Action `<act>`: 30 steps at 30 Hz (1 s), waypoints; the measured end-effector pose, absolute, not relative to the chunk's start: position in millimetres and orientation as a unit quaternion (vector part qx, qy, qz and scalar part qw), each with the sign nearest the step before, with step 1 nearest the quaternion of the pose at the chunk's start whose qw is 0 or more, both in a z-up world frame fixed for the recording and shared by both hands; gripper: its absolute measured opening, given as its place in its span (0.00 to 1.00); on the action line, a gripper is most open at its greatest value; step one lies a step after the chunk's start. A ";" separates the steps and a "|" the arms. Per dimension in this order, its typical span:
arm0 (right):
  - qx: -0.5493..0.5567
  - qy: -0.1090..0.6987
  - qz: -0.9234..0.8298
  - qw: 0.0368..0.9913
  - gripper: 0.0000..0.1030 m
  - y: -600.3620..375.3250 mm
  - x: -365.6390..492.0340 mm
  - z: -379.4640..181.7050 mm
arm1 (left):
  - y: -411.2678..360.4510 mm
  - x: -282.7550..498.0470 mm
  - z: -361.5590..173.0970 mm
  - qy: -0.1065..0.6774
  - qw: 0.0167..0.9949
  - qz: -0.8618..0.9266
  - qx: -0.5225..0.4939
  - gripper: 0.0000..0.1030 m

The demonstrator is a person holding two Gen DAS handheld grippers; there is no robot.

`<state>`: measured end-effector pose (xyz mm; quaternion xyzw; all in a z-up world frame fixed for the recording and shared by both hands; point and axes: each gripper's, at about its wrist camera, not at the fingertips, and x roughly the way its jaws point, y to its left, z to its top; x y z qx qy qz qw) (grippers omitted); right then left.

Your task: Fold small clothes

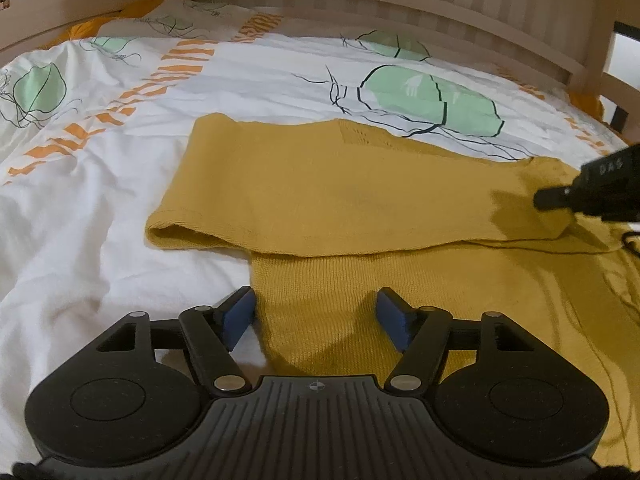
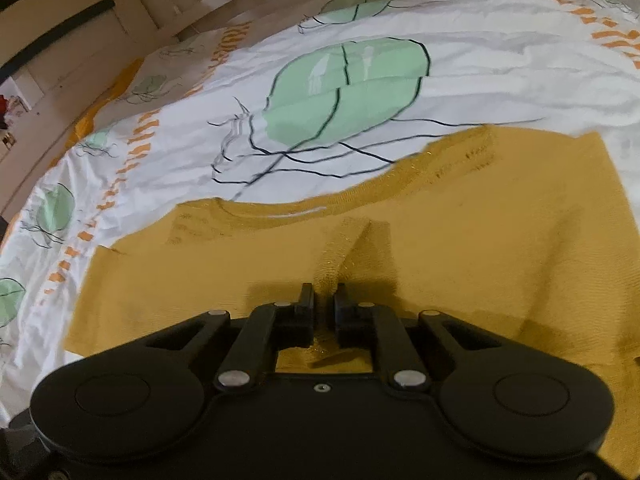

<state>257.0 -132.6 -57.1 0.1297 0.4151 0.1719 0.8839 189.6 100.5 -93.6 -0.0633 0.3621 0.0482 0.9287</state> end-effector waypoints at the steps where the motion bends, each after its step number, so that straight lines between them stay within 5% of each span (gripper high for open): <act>1: 0.123 0.409 0.179 0.886 0.14 -130.1 254.9 -52.0 | 100.9 189.6 -93.5 0.362 0.929 0.048 -0.064 0.64; 10: 0.111 0.343 0.165 0.918 0.13 -178.0 248.0 16.0 | 100.4 190.9 -90.7 0.368 0.927 0.046 -0.053 0.64; 30: 0.091 0.372 0.094 0.919 0.13 -227.3 250.8 -16.9 | 123.1 252.3 -49.6 0.371 0.926 0.055 -0.035 0.63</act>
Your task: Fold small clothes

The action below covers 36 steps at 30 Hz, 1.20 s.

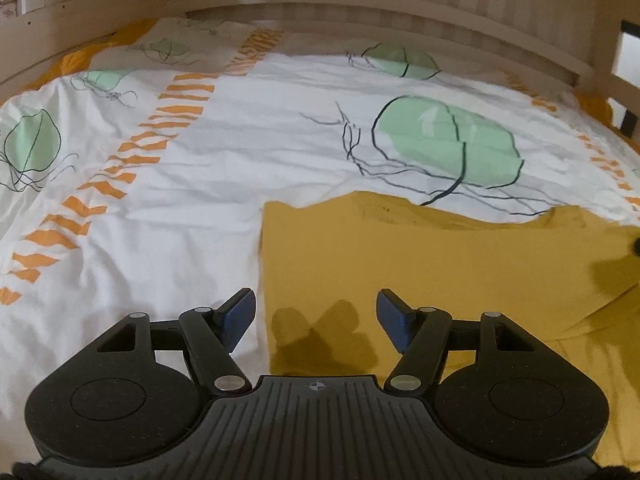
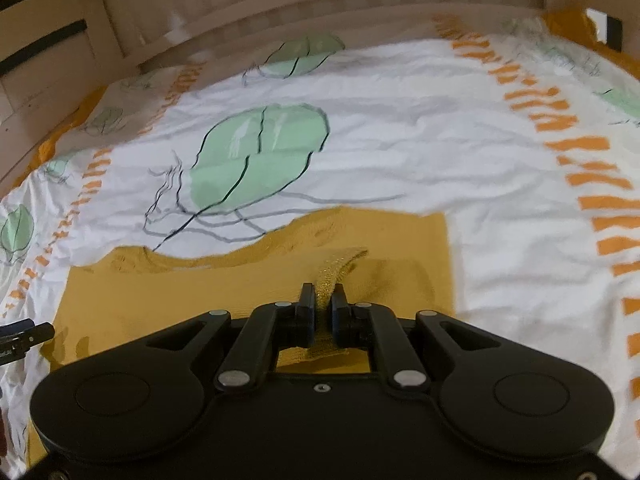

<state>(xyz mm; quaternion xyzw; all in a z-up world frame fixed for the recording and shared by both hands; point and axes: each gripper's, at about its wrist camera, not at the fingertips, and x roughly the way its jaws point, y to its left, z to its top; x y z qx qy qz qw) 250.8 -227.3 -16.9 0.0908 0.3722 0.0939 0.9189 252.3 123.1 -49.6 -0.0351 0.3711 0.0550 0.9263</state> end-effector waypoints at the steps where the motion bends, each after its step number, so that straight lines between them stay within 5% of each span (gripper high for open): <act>1: 0.094 0.373 0.088 0.919 0.13 -230.4 251.6 -18.2 | 123.4 254.7 -52.8 0.377 0.924 0.056 -0.034 0.63; 11: 0.109 0.408 0.067 0.904 0.17 -240.9 255.9 -58.3 | 133.5 262.5 -78.7 0.421 0.904 0.058 -0.041 0.71; 13: 0.118 0.404 0.069 0.904 0.26 -243.4 254.1 -57.9 | 135.0 264.6 -77.3 0.426 0.902 0.054 -0.041 0.72; 17: 0.138 0.398 0.078 0.904 0.62 -247.8 244.6 -47.4 | 139.2 259.5 -71.2 0.438 0.896 0.034 -0.068 0.72; 26: 0.135 0.379 0.093 0.911 0.76 -250.3 189.5 -9.3 | 132.5 201.7 -47.5 0.433 0.898 0.001 -0.082 0.79; 30: 0.132 0.386 0.109 0.907 0.87 -249.6 159.1 0.7 | 128.0 171.8 -33.1 0.423 0.903 -0.014 -0.079 0.95; 36: 0.133 0.398 0.124 0.899 0.92 -250.4 113.8 9.8 | 122.7 129.1 -18.0 0.416 0.905 -0.035 -0.078 0.96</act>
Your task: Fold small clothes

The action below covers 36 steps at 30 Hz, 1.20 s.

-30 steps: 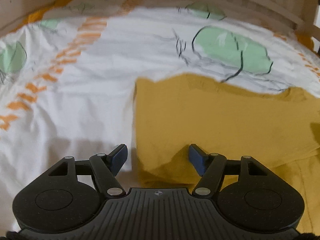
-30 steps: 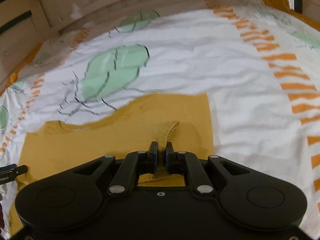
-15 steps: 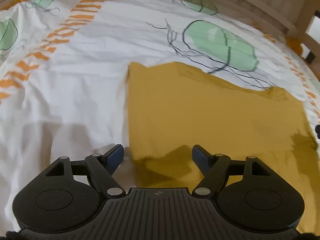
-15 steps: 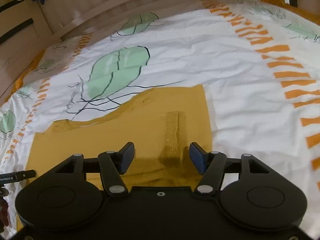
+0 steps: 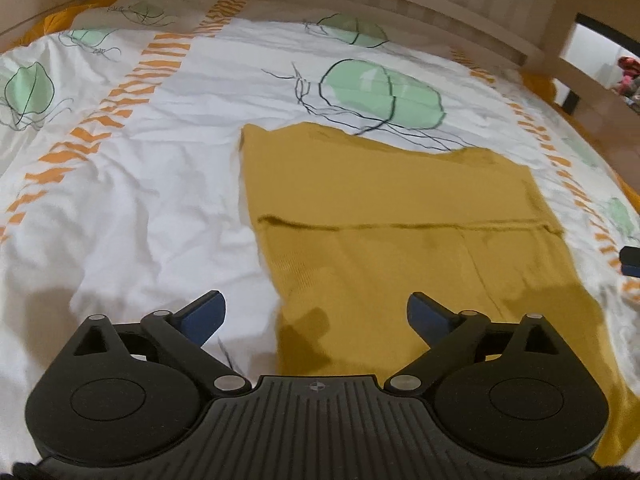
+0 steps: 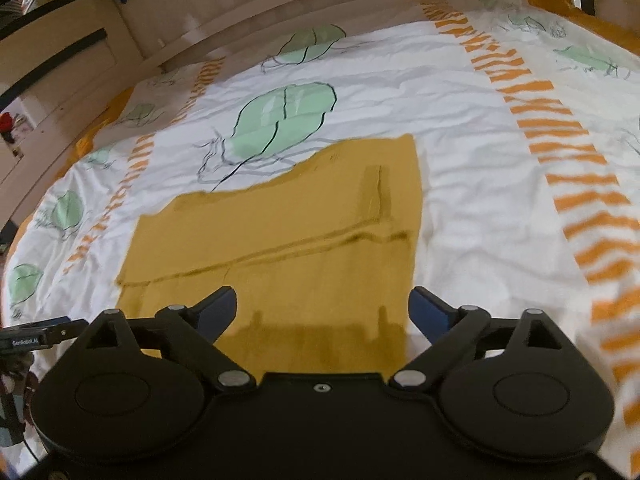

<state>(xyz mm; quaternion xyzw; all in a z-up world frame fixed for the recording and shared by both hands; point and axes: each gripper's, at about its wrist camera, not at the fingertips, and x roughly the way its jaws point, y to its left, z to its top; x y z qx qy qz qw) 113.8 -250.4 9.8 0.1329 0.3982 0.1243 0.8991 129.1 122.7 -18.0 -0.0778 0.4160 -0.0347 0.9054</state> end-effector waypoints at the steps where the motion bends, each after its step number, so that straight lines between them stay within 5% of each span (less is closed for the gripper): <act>1: 0.136 0.400 0.126 0.897 0.92 -251.4 107.3 9.8 | 121.9 121.8 -17.0 0.417 0.905 -0.038 -0.080 0.96; 36: 0.146 0.486 0.129 0.852 0.96 -267.8 -15.1 -21.0 | 91.3 -15.2 -52.3 0.476 0.877 -0.063 -0.039 0.99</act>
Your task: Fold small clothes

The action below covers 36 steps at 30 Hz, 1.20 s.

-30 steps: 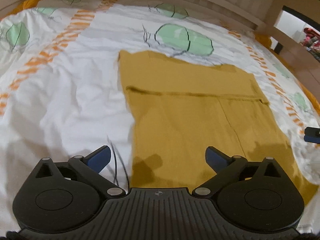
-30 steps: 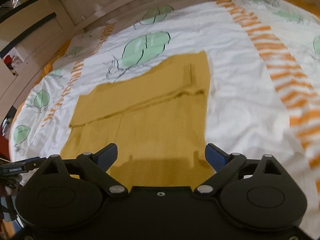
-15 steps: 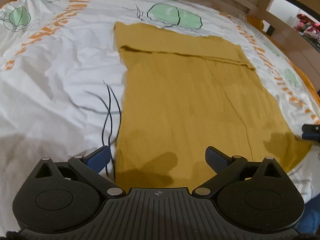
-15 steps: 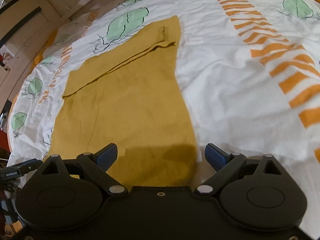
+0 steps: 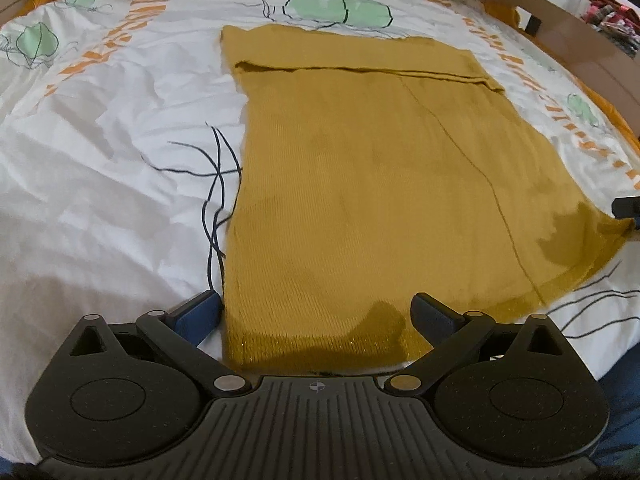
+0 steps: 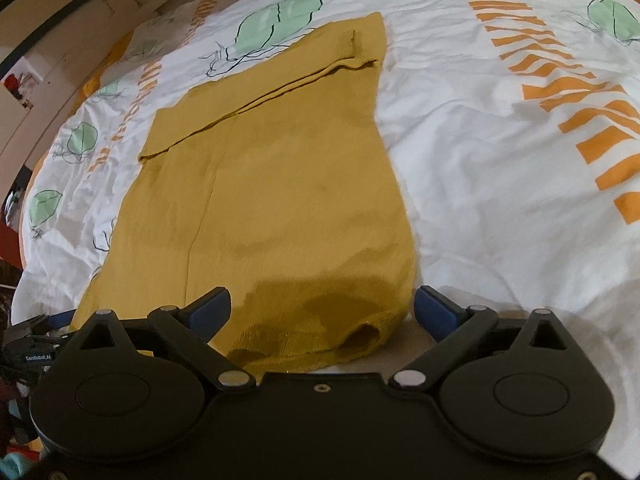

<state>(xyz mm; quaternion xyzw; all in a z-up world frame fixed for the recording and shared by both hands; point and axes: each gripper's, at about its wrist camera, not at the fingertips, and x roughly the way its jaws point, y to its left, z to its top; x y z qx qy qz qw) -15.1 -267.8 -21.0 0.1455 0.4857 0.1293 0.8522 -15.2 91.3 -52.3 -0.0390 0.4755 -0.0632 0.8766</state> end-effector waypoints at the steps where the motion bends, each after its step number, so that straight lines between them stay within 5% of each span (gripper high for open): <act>1: 0.145 0.486 0.130 0.852 0.96 -267.2 -15.9 -20.8 | 92.0 -15.2 -52.3 0.477 0.876 -0.065 -0.040 0.99; 14: 0.140 0.497 0.150 0.843 0.97 -265.0 -18.6 -19.7 | 97.3 -10.0 -55.8 0.492 0.866 -0.070 -0.056 0.97; 25: 0.221 0.515 0.163 0.812 0.95 -283.7 -6.9 -16.0 | 113.6 -11.2 -52.3 0.490 0.866 -0.061 -0.075 0.51; 30: 0.217 0.531 0.146 0.806 0.76 -286.8 -1.6 -19.0 | 117.1 -12.2 -52.0 0.489 0.866 -0.062 -0.086 0.37; 36: 0.186 0.542 0.128 0.809 0.40 -287.4 -2.7 -23.0 | 117.1 -11.3 -53.0 0.487 0.865 -0.071 -0.093 0.26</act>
